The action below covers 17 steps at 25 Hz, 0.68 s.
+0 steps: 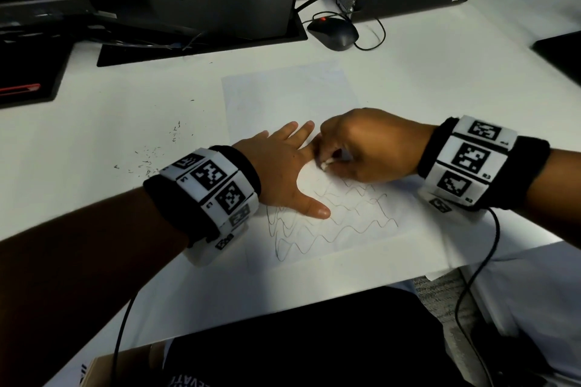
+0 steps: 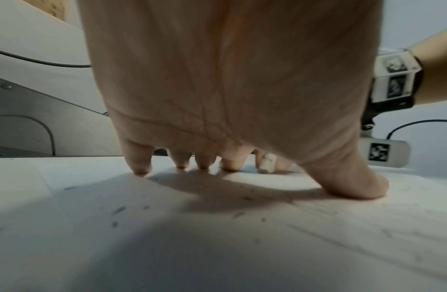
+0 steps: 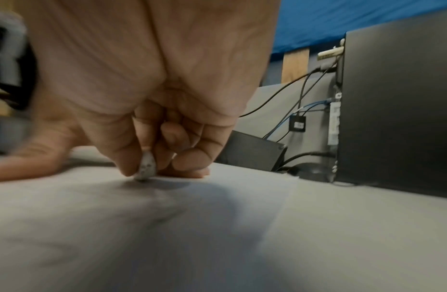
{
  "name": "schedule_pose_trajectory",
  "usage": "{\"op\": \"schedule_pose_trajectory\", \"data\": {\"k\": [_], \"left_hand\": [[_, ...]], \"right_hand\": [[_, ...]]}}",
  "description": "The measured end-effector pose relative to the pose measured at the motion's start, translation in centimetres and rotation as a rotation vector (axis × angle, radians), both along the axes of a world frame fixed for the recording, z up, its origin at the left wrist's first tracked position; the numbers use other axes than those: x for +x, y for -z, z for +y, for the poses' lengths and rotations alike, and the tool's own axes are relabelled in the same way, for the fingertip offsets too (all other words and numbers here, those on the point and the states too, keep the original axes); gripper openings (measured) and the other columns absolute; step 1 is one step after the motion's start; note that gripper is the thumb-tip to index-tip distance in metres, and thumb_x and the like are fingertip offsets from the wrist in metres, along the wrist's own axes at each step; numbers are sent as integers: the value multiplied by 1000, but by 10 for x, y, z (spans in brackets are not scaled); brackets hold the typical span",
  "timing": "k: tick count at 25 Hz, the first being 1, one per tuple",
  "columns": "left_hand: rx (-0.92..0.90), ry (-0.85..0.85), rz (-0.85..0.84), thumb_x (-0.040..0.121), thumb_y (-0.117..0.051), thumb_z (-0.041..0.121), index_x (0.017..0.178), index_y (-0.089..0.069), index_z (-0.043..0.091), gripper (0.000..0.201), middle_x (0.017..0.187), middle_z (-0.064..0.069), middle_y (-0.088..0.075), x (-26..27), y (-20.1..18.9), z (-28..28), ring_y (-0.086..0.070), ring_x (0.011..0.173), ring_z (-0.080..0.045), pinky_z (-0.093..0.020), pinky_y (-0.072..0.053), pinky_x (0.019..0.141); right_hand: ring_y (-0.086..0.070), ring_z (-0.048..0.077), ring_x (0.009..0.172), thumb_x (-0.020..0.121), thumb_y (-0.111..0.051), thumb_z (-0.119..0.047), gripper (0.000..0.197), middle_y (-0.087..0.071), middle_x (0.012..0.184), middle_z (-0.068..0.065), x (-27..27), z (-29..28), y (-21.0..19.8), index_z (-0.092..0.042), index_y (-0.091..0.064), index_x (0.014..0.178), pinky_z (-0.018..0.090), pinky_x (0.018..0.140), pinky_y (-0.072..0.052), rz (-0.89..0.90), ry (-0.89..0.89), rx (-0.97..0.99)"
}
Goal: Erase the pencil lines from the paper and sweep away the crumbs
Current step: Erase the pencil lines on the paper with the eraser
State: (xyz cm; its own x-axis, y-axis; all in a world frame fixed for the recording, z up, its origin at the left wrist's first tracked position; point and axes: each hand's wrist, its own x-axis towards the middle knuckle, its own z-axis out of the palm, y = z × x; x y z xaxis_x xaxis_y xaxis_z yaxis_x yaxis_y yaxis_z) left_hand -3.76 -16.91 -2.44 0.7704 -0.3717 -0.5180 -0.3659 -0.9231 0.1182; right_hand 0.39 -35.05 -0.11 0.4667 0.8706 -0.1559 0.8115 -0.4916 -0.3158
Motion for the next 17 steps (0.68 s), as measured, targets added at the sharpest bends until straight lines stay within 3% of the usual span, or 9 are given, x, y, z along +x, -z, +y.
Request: {"op": "schedule_pose_trajectory", "data": {"k": [4, 8, 10, 14, 17], "left_hand": [[-9, -1, -5, 66, -48, 89, 159, -2, 32, 118, 164, 0, 21, 1, -1, 0, 16, 152, -20, -49, -4, 123], [-2, -3, -2, 66, -48, 89, 159, -3, 33, 117, 164, -1, 21, 2, 0, -1, 15, 152, -20, -50, -5, 123], [-3, 1, -5, 65, -48, 89, 159, -5, 33, 117, 164, 0, 20, 1, -1, 1, 15, 152, -20, -50, -5, 123], [31, 5, -5, 66, -45, 90, 158, 10, 27, 124, 164, 0, 22, 1, -2, -1, 15, 152, -20, -49, -5, 123], [10, -7, 2, 67, -49, 88, 158, 9, 29, 123, 164, 0, 22, 1, -4, 0, 16, 152, -19, -48, -5, 123]], "right_hand": [[-56, 6, 74, 84, -65, -22, 11, -67, 95, -8, -10, -1, 3, -20, -73, 92, 21, 67, -44, 104, -50, 4], [-60, 10, 82, 84, -65, -23, 16, -66, 100, -9, -2, -2, 3, -23, -73, 98, 26, 72, -48, 31, 0, 19], [-53, 3, 73, 84, -66, -23, 13, -65, 95, -11, -9, -2, 4, -22, -73, 95, 20, 67, -43, 83, -56, 15], [-51, 8, 73, 84, -66, -22, 13, -59, 86, -10, 2, -7, -2, -22, -74, 94, 21, 64, -35, -1, 23, 29], [-49, 1, 67, 83, -67, -20, 11, -62, 84, -12, -5, -7, 0, -20, -74, 91, 15, 61, -37, 64, -57, 28]]}}
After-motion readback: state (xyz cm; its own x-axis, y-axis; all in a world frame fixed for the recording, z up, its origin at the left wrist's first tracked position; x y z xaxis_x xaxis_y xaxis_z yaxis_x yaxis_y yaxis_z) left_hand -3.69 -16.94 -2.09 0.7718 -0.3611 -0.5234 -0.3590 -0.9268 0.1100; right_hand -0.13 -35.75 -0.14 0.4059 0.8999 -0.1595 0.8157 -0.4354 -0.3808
